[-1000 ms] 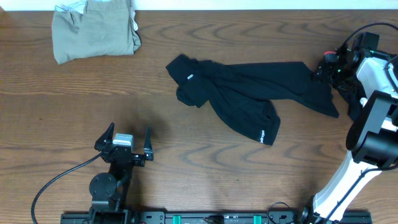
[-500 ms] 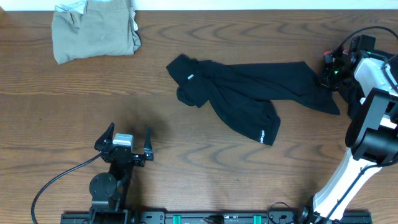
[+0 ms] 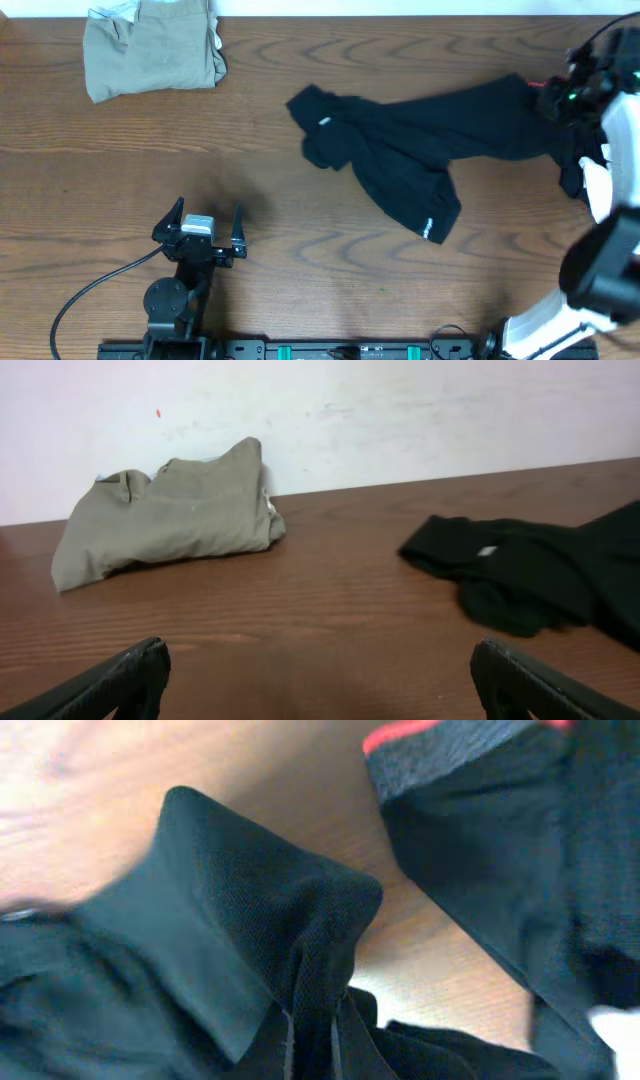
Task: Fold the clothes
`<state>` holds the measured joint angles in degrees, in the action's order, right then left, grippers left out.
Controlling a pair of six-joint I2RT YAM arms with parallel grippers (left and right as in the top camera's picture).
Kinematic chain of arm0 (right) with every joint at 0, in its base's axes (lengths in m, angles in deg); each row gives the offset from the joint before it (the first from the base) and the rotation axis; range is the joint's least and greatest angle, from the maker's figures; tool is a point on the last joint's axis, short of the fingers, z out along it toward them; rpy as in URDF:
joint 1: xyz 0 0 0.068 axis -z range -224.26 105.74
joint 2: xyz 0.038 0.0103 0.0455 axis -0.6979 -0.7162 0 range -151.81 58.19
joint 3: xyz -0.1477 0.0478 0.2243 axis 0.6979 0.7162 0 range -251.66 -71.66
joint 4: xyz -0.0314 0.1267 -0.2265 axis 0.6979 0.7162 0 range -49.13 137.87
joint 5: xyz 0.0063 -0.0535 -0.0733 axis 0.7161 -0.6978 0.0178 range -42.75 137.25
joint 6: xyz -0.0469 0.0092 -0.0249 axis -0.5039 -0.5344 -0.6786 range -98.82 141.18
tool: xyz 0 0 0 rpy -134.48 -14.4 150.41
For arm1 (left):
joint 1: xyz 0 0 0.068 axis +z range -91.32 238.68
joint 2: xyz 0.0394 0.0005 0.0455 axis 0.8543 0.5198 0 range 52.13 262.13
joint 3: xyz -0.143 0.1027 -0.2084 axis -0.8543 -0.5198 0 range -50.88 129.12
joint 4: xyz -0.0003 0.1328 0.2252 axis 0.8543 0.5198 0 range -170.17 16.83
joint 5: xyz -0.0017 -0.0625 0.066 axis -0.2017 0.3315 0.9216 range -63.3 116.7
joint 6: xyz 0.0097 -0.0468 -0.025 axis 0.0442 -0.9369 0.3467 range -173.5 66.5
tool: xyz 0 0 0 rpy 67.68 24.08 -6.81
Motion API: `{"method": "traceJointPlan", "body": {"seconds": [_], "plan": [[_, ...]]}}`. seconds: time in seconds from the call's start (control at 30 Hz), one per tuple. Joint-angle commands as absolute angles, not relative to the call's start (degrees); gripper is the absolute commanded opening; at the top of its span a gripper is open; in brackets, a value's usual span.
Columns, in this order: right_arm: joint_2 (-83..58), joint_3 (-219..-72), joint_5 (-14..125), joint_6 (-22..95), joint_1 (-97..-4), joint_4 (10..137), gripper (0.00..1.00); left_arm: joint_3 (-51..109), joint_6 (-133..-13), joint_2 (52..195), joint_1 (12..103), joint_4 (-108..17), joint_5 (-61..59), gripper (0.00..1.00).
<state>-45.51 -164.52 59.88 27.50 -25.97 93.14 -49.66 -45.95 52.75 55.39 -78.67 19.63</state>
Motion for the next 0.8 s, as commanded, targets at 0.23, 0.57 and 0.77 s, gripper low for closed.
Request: {"method": "traceJointPlan", "body": {"seconds": [0.23,0.57,0.77], "plan": [[-40.6,-165.3,57.1,30.3,-26.8,101.0,0.07,-50.6,-45.6,52.4,55.2,-76.7,19.0,0.98],[-40.6,-165.3,38.7,37.9,-26.7,102.6,0.23,-50.6,-45.6,52.4,55.2,-76.8,19.0,0.98],[-40.6,-165.3,36.9,37.9,-26.5,103.1,0.67,-50.6,-45.6,52.4,55.2,-76.7,19.0,0.98]]}}
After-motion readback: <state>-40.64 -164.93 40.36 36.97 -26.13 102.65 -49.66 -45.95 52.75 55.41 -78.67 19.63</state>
